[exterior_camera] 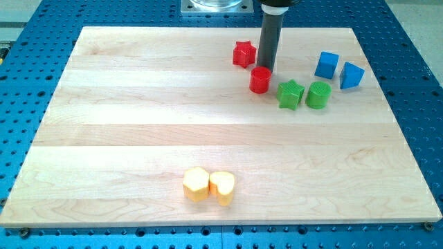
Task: Move the red blocks diagonal to each other
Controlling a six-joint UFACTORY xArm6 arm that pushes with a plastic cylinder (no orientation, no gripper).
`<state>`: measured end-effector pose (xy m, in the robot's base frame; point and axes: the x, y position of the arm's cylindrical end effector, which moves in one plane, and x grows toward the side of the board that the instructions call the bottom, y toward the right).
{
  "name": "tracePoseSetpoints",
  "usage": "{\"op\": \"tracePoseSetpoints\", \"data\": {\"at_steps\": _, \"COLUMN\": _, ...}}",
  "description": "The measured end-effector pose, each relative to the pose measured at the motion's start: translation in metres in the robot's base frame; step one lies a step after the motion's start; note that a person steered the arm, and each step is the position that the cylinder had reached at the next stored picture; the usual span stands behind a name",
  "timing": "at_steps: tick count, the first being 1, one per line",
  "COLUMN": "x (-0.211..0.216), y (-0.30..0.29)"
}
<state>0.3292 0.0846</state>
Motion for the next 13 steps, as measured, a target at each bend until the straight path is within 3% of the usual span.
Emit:
{"op": "tracePoseSetpoints", "data": {"at_steps": 4, "x": 0.009, "y": -0.023}}
{"op": "tracePoseSetpoints", "data": {"at_steps": 8, "x": 0.006, "y": 0.014}}
{"op": "tracePoseSetpoints", "data": {"at_steps": 13, "x": 0.021, "y": 0.007}}
